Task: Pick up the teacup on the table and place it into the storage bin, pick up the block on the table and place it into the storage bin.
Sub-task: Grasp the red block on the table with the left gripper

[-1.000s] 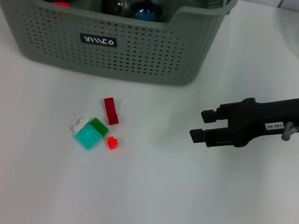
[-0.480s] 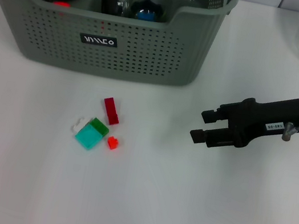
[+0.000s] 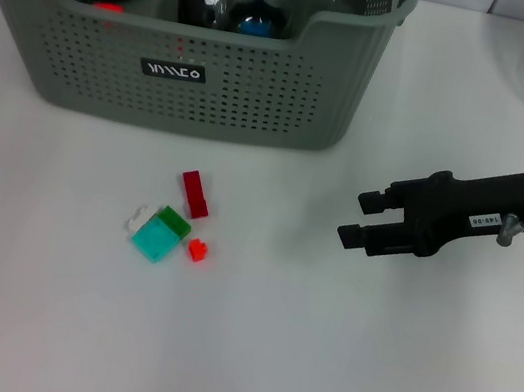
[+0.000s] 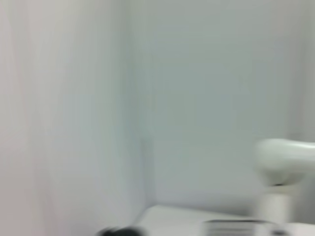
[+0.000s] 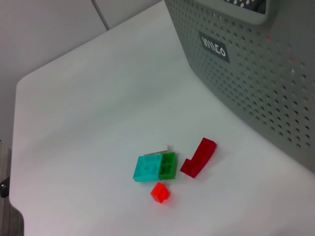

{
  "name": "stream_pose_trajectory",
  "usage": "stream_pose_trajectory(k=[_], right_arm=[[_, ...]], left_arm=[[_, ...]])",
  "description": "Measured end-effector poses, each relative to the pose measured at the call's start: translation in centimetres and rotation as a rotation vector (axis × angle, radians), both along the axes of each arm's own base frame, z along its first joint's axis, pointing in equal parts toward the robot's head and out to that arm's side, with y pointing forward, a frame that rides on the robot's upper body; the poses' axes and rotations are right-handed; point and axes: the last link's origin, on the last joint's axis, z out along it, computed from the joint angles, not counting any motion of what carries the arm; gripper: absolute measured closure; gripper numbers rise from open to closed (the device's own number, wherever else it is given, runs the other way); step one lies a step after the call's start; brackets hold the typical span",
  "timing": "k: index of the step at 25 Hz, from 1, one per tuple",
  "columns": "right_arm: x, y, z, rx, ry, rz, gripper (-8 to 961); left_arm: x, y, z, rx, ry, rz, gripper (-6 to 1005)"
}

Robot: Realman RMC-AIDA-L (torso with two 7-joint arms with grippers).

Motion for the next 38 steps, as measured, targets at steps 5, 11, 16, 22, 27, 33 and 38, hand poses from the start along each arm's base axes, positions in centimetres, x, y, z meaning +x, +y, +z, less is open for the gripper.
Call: stream_pose_trajectory(k=[5,11,16,22,27,33,38], right_arm=[[0.1,0.1,-0.1,0.005,-0.002,-0.004,278],[0.1,0.1,-0.1,0.005,-0.001,-0.013,278],[0.3,0.0,0.0,0.009,0.001,-0.022,278],[0.5,-0.1,-0.1,0.007,0.004,-0.033,278],[0.6,-0.1,-0.1,0.006,0.005,-0.037,278],[0.7,-0.3,-0.1,0.006,0.005,-0.042,278],[0.8,-0.3,-0.1,0.008,0.005,-0.043,278]], left_arm=[[-2.0,-1.9,-2.6,-0.198,0.078,-0.01,166],[-5.3,-0.7,-9.1,-0.416,0.384,0.167,169],[-6.9,1.2,-13.9,-0.446,0.598,0.321,170],[-8.0,3.5,-17.4,-0.357,0.76,0.482,169],[-8.3,3.6,-19.1,-0.335,0.835,0.492,169],[-8.7,3.4,-20.2,-0.301,0.878,0.486,170],[-9.1,3.4,-20.8,-0.246,0.921,0.48,178]])
